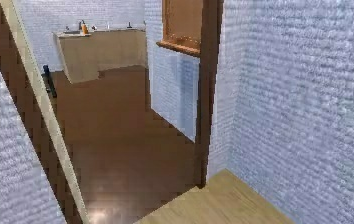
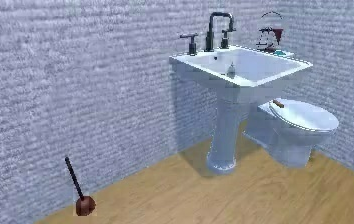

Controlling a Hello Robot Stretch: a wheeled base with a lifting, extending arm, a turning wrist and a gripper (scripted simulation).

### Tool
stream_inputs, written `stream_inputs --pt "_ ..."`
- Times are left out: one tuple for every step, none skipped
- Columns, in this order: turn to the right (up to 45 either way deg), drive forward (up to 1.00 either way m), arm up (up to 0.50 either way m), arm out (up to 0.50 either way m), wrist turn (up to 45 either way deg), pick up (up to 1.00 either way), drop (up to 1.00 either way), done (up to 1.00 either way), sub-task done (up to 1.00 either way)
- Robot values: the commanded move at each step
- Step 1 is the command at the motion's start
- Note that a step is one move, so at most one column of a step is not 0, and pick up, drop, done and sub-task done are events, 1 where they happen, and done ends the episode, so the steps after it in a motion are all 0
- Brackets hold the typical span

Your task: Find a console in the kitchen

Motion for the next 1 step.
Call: stream_inputs --pt "0.0 1.00 0.00 0.00 0.0 0.00 0.00 0.00 0.00"
